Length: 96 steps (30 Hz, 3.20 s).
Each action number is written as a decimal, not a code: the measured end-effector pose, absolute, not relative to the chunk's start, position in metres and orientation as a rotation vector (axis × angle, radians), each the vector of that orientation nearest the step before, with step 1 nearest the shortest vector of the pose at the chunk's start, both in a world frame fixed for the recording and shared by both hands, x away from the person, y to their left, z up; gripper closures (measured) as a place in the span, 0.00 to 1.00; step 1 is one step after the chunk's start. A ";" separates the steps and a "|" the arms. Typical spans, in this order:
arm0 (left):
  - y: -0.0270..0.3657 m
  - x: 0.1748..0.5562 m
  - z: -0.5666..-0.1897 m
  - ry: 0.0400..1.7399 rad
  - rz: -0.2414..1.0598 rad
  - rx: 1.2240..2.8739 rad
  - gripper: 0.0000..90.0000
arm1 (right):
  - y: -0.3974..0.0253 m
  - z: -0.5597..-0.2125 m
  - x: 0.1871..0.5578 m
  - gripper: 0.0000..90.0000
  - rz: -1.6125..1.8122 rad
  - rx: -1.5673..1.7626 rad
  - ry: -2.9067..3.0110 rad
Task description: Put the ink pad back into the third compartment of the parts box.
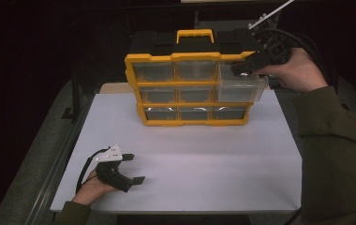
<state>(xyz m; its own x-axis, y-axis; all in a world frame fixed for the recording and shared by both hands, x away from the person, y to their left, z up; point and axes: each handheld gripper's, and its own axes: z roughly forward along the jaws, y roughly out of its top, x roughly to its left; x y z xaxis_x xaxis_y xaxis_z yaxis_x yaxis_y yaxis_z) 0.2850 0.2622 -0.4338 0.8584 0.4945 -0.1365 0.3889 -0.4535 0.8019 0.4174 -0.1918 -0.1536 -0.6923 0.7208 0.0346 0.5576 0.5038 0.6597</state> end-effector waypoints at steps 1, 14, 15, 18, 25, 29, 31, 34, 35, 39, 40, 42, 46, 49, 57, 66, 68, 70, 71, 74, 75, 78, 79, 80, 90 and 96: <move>0.262 0.285 -0.434 0.641 0.144 2.100 0.00 | -0.191 -0.155 0.419 0.32 0.964 1.089 2.508; 0.262 0.285 -0.434 0.640 0.143 2.097 0.00 | -0.195 -0.156 0.418 0.26 0.994 1.100 2.494; 0.262 0.285 -0.434 0.641 0.143 2.098 0.00 | -0.196 -0.155 0.417 0.26 0.998 1.101 2.488; 0.262 0.285 -0.434 0.641 0.141 2.098 0.00 | -0.202 -0.151 0.412 0.26 1.005 1.101 2.475; 0.261 0.285 -0.434 0.639 0.141 2.098 0.00 | -0.222 -0.146 0.401 0.25 1.014 1.107 2.448; 0.261 0.285 -0.434 0.636 0.142 2.102 0.00 | -0.232 -0.147 0.394 0.23 1.021 1.109 2.442; 0.261 0.284 -0.434 0.637 0.142 2.102 0.00 | -0.236 -0.149 0.391 0.21 1.014 1.106 2.440; 0.261 0.284 -0.434 0.637 0.142 2.102 0.00 | -0.241 -0.153 0.384 0.18 1.022 1.108 2.437; 0.261 0.284 -0.434 0.637 0.142 2.102 0.00 | -0.243 -0.155 0.382 0.16 1.027 1.101 2.438; 0.260 0.284 -0.434 0.634 0.142 2.106 0.00 | -0.245 -0.164 0.374 0.15 1.017 1.091 2.439; 0.260 0.284 -0.434 0.634 0.142 2.106 0.00 | -0.246 -0.167 0.372 0.14 1.007 1.086 2.439; 0.260 0.284 -0.434 0.634 0.139 2.104 0.00 | -0.247 -0.173 0.369 0.13 1.001 1.085 2.441; 0.260 0.284 -0.434 0.636 0.137 2.100 0.00 | -0.251 -0.184 0.364 0.08 1.024 1.097 2.422; 0.260 0.284 -0.434 0.635 0.138 2.100 0.00 | -0.253 -0.193 0.360 0.05 1.028 1.105 2.414; 0.259 0.284 -0.434 0.635 0.139 2.101 0.00 | -0.248 -0.220 0.350 0.02 1.023 1.087 2.409; 0.258 0.283 -0.434 0.633 0.141 2.104 0.00 | -0.243 -0.249 0.344 0.01 1.038 1.097 2.401; 0.258 0.283 -0.434 0.631 0.141 2.104 0.00 | -0.242 -0.256 0.342 0.01 1.038 1.099 2.396; 0.257 0.283 -0.434 0.631 0.142 2.103 0.00 | -0.240 -0.263 0.341 0.01 1.046 1.102 2.396; 0.257 0.283 -0.434 0.629 0.144 2.100 0.00 | -0.238 -0.266 0.340 0.01 1.047 1.102 2.395; 0.258 0.282 -0.435 0.625 0.141 2.109 0.00 | -0.233 -0.278 0.338 0.01 1.059 1.099 2.397; 0.259 0.282 -0.435 0.629 0.141 2.108 0.00 | -0.232 -0.282 0.337 0.01 1.061 1.099 2.395; 0.259 0.282 -0.434 0.628 0.144 2.101 0.00 | -0.228 -0.295 0.335 0.01 1.054 1.098 2.398; 0.259 0.282 -0.434 0.625 0.146 2.105 0.00 | -0.226 -0.300 0.334 0.01 1.050 1.088 2.395; 0.259 0.282 -0.434 0.625 0.145 2.107 0.00 | -0.225 -0.304 0.332 0.01 1.053 1.090 2.398; 0.259 0.283 -0.434 0.620 0.150 2.107 0.00 | -0.208 -0.352 0.326 0.01 1.095 1.085 2.422; 0.258 0.283 -0.434 0.621 0.144 2.107 0.00 | -0.198 -0.367 0.323 0.00 1.115 1.071 2.420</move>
